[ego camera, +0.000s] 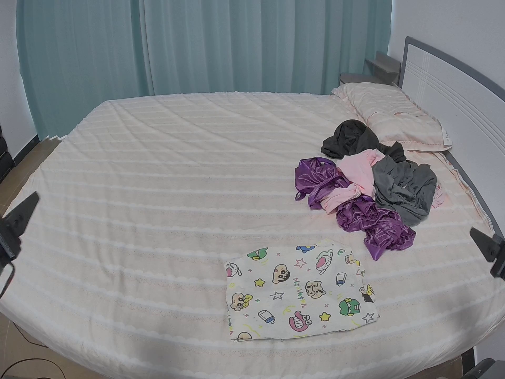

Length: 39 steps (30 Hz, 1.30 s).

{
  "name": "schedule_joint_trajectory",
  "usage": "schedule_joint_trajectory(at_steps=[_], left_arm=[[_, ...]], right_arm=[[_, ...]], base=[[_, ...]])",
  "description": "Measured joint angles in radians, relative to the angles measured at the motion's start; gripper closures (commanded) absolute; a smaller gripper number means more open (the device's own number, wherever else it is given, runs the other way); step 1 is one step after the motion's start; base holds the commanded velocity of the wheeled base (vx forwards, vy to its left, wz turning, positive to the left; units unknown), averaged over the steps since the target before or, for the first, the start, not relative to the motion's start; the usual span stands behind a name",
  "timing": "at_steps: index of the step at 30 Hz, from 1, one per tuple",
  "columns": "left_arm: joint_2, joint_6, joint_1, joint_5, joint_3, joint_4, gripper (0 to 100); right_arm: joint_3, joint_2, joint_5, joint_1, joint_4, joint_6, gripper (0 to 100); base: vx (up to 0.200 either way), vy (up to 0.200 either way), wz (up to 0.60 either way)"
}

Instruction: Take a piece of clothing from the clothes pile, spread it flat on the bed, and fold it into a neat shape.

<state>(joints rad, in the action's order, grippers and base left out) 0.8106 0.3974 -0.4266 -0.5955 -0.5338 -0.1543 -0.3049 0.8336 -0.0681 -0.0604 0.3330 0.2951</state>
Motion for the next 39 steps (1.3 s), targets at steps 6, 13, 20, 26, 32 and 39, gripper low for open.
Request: schedule_joint_trajectory(at_steps=[6, 13, 20, 26, 32, 39], left_arm=[[-0.248, -0.174, 0.152, -0.045, 0.085, 0.005, 0], [-0.498, -0.331, 0.458, 0.055, 0.225, -0.004, 0], [-0.645, -0.425, 0.625, 0.229, 0.454, -0.104, 0], [-0.698, -0.44, 0.643, 0.403, 0.508, -0.087, 0], [-0.716, -0.426, 0.645, 0.687, 0.516, 0.043, 0], [-0.723, -0.412, 0.643, 0.826, 0.516, 0.076, 0]], right_arm=[[0.056, -0.293, -0.014, 0.029, -0.173, -0.096, 0], [0.139, -0.591, -0.033, 0.048, -0.311, -0.202, 0], [0.256, -0.753, -0.048, 0.058, -0.285, -0.327, 0], [0.283, -0.803, 0.015, 0.06, -0.277, -0.412, 0], [0.287, -0.818, 0.088, 0.061, -0.278, -0.383, 0], [0.287, -0.823, 0.116, 0.06, -0.283, -0.1, 0]], base=[[0.0, 0.0, 0.0], [0.0, 0.0, 0.0], [0.0, 0.0, 0.0], [0.0, 0.0, 0.0], [0.0, 0.0, 0.0], [0.0, 0.0, 0.0]])
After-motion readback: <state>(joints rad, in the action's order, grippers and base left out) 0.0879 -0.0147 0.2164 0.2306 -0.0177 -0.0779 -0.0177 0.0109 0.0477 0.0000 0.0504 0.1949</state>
